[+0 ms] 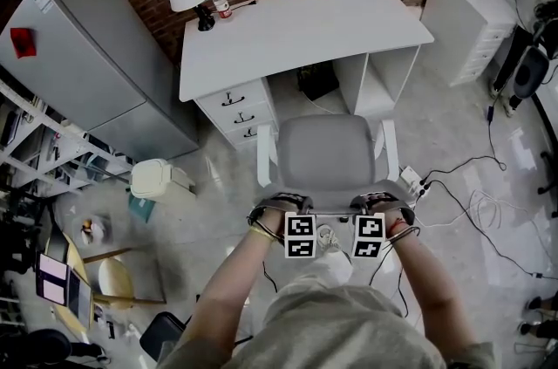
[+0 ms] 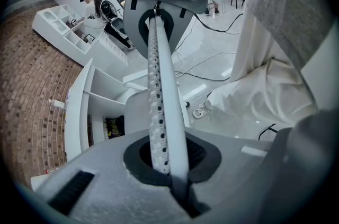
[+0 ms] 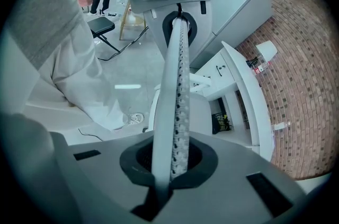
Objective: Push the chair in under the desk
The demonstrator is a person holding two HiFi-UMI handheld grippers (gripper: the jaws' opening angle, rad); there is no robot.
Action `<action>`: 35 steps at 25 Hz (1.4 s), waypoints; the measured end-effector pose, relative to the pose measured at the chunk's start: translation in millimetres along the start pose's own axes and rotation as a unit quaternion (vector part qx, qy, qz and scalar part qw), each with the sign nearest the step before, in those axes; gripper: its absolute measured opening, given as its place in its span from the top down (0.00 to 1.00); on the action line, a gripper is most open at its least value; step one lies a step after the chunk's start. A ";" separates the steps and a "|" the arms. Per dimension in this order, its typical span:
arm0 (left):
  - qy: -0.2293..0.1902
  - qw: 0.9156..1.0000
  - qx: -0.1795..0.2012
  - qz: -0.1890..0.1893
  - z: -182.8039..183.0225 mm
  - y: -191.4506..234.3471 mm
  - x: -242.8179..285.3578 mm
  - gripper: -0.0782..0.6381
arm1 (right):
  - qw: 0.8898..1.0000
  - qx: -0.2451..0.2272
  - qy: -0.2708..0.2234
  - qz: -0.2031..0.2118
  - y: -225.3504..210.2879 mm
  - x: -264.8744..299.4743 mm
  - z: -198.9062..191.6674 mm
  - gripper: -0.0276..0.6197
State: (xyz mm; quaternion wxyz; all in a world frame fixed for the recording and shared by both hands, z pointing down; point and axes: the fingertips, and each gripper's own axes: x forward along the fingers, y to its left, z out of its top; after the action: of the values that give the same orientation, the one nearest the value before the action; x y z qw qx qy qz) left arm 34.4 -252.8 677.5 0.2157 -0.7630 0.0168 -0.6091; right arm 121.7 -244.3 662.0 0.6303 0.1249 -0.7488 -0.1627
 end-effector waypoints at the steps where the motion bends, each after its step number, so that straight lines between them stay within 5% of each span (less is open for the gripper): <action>1: 0.000 1.000 -0.001 0.001 -0.1 2.1 0.4 0.87 | 1.000 -0.001 0.000 0.000 -2.0 0.3 -0.5 0.94; 35: 0.009 0.999 -0.025 0.017 -19.7 106.1 35.2 0.87 | 0.999 -0.032 -0.012 0.000 -106.8 42.4 -25.6 0.94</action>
State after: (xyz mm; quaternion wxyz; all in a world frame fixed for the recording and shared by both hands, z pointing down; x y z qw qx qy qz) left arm 50.2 -365.2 676.1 0.2069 -0.7621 0.0472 -0.6117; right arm 137.6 -360.9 661.4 0.6251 0.1028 -0.7506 -0.1878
